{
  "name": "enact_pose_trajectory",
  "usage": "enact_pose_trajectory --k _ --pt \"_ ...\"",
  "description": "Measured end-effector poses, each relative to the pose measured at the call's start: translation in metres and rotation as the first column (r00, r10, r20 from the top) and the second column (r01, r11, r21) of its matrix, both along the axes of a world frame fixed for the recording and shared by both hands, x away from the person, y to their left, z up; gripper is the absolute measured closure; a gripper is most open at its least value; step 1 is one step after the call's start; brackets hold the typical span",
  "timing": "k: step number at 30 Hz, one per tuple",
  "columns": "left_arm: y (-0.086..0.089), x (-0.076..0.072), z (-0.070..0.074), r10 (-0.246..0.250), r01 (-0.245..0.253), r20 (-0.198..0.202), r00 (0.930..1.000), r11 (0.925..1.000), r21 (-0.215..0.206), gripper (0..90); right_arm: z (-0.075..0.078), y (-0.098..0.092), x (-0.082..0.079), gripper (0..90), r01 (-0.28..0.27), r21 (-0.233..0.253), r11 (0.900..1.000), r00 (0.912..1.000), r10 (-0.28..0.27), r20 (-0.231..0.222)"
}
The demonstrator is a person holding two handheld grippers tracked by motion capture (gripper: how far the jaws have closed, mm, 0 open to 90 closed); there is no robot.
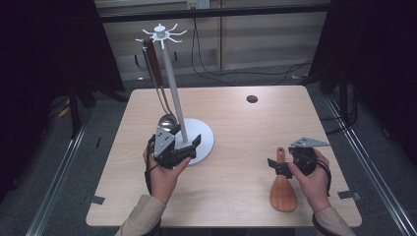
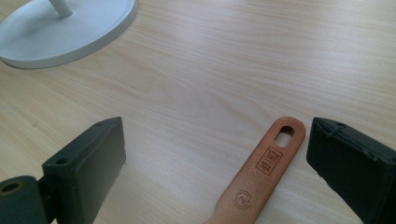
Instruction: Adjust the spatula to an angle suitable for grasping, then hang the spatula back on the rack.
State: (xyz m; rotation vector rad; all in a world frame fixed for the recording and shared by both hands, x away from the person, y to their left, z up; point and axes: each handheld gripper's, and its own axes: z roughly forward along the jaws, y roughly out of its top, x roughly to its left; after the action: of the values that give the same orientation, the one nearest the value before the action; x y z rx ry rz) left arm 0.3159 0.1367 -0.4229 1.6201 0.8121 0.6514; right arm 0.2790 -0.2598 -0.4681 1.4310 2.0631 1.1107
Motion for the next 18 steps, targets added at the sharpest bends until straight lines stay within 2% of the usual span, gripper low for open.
enact_pose_trajectory --k 1,2,6,9,10,15,18 --pt "0.002 0.0 -0.001 -0.002 0.002 -0.006 1.0 1.0 0.005 21.0 -0.001 0.001 0.001 4.2 -0.003 0.003 1.0 1.0 0.003 -0.002" --pt "0.002 0.0 -0.003 0.002 -0.002 -0.013 0.9999 0.9999 -0.015 20.5 -0.001 0.001 0.001 4.3 0.002 0.003 1.0 1.0 -0.002 -0.005" --pt "0.004 -0.001 -0.007 -0.014 0.014 -0.029 0.9995 0.9998 -0.014 19.6 -0.004 0.004 0.004 4.6 0.009 -0.009 1.0 0.9998 -0.009 -0.015" --pt "0.003 -0.002 -0.012 -0.014 0.014 -0.041 0.9991 0.9998 -0.01 19.1 -0.001 0.004 0.004 5.1 0.019 -0.018 1.0 0.9998 -0.019 0.002" --pt "0.003 -0.003 -0.012 -0.024 0.024 -0.043 0.9988 0.9997 0.002 18.6 -0.001 0.004 0.004 5.4 0.023 -0.023 0.999 0.9997 -0.023 0.005" --pt "-0.002 -0.006 -0.01 -0.04 0.04 -0.059 0.9974 0.9992 0.0 16.5 -0.004 0.004 0.001 6.3 0.053 -0.058 0.997 0.9985 -0.054 -0.01" --pt "-0.006 -0.009 -0.008 -0.058 0.059 -0.055 0.9968 0.9983 0.007 16.2 -0.005 0.001 0.002 7.4 0.076 -0.058 0.995 0.9969 -0.077 -0.017"
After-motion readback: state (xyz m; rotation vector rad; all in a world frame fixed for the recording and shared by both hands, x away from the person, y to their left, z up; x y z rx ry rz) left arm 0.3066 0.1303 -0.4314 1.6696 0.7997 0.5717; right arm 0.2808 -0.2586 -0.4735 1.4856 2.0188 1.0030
